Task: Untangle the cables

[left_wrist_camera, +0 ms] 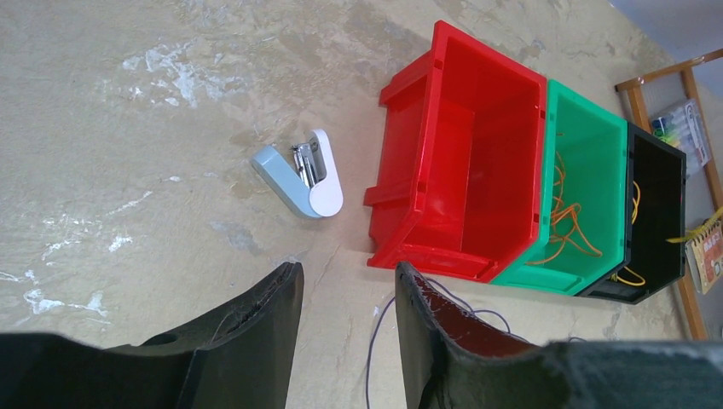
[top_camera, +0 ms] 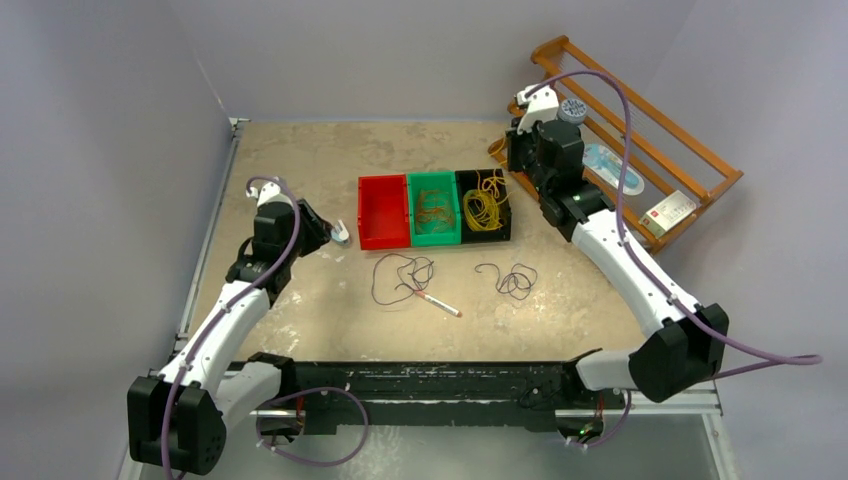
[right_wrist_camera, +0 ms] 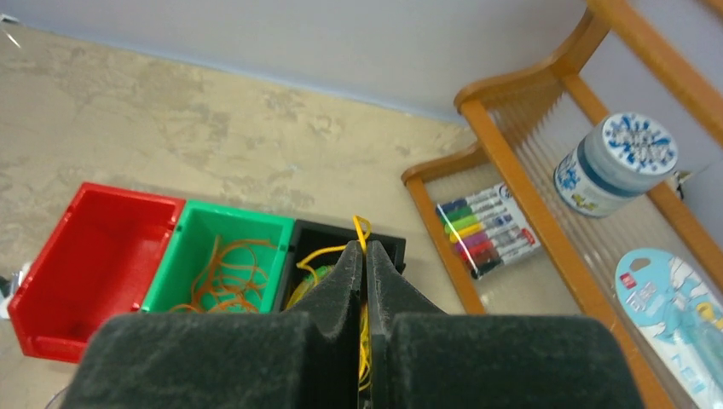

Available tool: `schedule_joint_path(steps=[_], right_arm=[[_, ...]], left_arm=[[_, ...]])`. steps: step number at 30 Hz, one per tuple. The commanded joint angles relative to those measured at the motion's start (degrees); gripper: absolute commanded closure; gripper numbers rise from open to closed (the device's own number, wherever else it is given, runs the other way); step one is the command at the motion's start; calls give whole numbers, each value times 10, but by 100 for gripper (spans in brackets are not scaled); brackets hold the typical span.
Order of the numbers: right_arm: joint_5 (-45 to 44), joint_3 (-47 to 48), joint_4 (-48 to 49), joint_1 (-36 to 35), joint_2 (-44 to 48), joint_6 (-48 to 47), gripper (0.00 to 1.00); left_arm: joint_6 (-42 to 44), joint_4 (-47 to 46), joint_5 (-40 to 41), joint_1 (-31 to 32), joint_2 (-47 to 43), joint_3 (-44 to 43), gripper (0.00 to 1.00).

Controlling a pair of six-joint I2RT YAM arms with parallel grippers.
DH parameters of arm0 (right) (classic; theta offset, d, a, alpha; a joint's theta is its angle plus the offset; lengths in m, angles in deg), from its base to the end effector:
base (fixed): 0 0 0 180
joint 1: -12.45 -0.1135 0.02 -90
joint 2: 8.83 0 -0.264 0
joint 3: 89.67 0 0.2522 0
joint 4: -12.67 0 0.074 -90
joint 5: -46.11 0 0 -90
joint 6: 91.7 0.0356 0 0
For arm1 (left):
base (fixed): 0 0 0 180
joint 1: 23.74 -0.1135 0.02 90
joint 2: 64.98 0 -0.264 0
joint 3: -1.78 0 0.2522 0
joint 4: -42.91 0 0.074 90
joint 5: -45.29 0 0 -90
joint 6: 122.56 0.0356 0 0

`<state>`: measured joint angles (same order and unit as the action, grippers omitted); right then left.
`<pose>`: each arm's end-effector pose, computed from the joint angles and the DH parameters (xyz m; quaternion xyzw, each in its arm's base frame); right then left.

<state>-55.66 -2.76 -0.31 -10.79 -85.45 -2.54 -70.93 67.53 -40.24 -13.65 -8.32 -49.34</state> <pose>0.2930 0.1179 0.4103 -0.0809 0.7186 0.0606 0.6880 0.2177 -0.0359 0.2547 -0.2304 0.8351 -0.1737 0.4684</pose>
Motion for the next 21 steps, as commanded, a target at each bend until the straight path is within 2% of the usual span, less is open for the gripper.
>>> schedule_joint_path(steps=[1, 7, 21], right_arm=[[26, -13, 49, 15, 3, 19, 100], [-1, -8, 50, 18, 13, 14, 100], [-161, 52, 40, 18, 55, -81, 100]], left_arm=[[-5, -25, -9, -4, -2, -16, 57], [-8, -31, -12, -4, 5, -13, 57], [-12, -49, -24, -4, 27, -16, 58]])
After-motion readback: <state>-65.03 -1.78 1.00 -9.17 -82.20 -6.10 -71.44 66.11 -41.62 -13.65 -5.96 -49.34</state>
